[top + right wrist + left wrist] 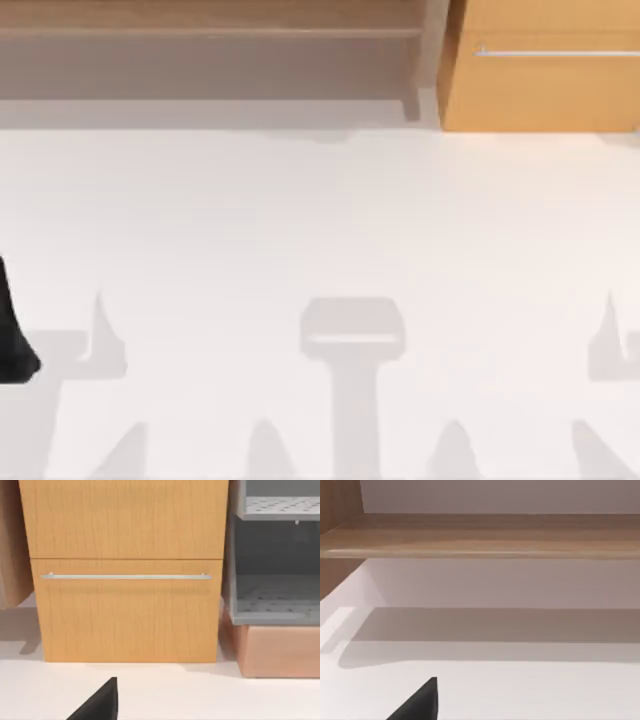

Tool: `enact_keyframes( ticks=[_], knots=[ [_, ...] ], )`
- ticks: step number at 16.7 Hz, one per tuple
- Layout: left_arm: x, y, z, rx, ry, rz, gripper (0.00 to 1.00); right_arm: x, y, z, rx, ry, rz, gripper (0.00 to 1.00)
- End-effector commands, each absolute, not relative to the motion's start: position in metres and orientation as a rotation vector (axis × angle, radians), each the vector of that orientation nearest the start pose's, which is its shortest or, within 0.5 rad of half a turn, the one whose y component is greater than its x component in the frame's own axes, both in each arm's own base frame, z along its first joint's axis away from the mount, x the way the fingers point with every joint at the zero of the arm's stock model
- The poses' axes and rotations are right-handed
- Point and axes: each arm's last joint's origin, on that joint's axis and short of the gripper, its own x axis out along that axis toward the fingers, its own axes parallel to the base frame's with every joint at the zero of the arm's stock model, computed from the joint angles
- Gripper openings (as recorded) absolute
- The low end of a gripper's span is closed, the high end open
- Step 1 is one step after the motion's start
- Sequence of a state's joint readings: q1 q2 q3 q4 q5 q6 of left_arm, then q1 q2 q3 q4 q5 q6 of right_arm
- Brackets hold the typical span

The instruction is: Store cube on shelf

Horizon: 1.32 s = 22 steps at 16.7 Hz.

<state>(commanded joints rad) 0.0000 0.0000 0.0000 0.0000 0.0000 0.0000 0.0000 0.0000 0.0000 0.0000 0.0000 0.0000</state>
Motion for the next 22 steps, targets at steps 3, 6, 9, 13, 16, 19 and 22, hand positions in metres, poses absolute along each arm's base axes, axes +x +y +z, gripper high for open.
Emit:
enact_keyframes(
  ticks=[3,6,9,13,16,19,22],
  knots=[
    [0.106,-0.001,0.160,0.000,0.000,0.000,1.00,0.106,-0.001,0.163,-0.008,-0.010,-0.001,1.00],
    [0.106,-0.001,0.160,0.000,0.000,0.000,1.00,0.107,-0.001,0.185,-0.081,-0.067,-0.007,1.00],
    [0.106,-0.001,0.160,0.000,0.000,0.000,1.00,0.117,0.000,0.213,-0.216,-0.109,-0.016,1.00],
    [0.106,-0.001,0.160,0.000,0.000,0.000,1.00,0.152,0.004,0.247,-0.465,-0.120,-0.028,1.00],
    [0.106,-0.001,0.160,0.000,0.000,0.000,1.00,0.197,0.010,0.260,-0.676,-0.106,-0.032,1.00],
    [0.106,-0.001,0.160,0.000,0.000,0.000,1.00,0.253,0.019,0.255,-0.893,-0.082,-0.030,1.00],
    [0.106,-0.001,0.160,0.000,0.000,0.000,1.00,0.309,0.032,0.228,-1.099,-0.054,-0.024,1.00]
  ],
)
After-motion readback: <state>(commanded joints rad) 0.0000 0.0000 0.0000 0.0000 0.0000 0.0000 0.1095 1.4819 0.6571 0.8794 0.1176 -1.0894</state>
